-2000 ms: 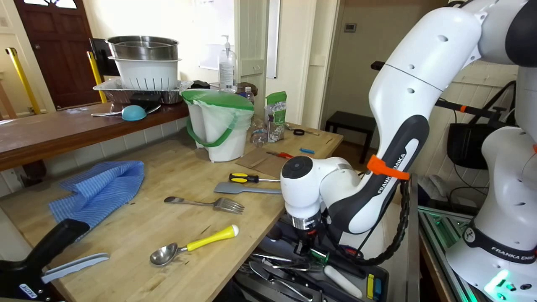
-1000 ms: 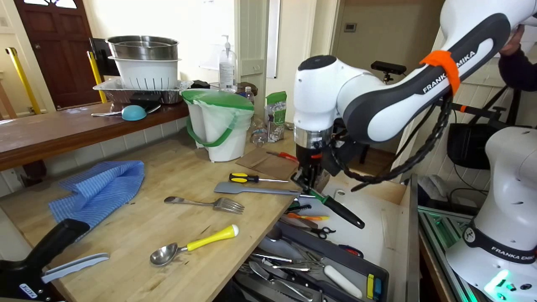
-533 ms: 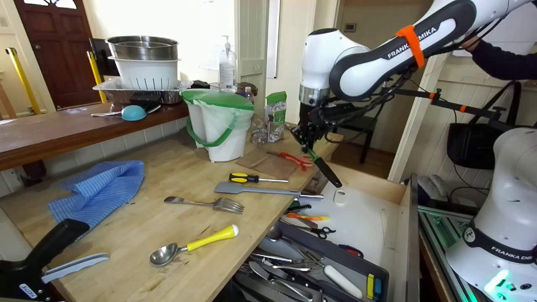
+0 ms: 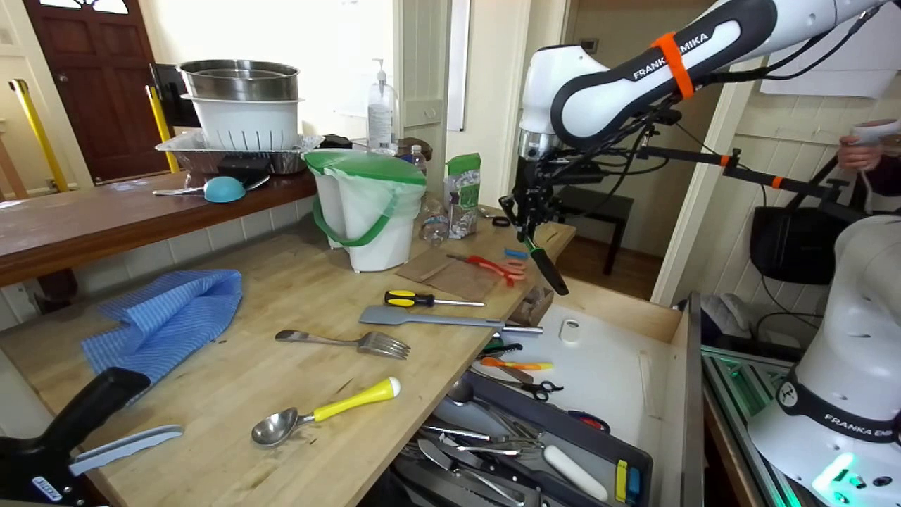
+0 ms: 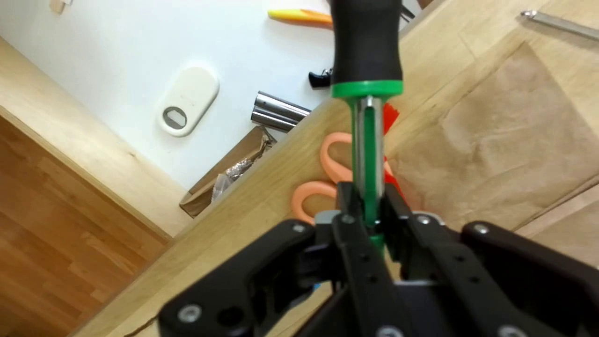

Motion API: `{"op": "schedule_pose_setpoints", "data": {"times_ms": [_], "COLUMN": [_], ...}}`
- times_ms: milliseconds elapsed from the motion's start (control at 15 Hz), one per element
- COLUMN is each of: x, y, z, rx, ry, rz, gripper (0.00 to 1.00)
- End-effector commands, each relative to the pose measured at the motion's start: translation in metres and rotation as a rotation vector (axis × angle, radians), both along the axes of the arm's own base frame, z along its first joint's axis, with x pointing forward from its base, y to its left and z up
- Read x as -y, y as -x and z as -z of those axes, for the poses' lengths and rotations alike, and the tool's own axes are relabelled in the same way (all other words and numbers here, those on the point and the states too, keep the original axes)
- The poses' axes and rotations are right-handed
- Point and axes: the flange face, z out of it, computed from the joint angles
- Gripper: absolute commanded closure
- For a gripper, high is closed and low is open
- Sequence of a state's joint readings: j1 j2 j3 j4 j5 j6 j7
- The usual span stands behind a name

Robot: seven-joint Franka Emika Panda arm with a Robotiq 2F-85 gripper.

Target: Pick up the folk and knife from the drawer and put them on the counter

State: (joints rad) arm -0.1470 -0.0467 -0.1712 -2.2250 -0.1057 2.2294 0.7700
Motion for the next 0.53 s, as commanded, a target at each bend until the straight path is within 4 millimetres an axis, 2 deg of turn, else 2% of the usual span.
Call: {"op": "schedule_pose_setpoints", "data": {"times_ms": [0,467], "x": [0.025,0.118], "y": [-0.005,-0.016], "z": [0.008,0.042], "rx": [0.004,-0.021], "ry": [-0.038,-0.163], "rz": [0.115,0.447], "gripper": [0.96,0.96]}}
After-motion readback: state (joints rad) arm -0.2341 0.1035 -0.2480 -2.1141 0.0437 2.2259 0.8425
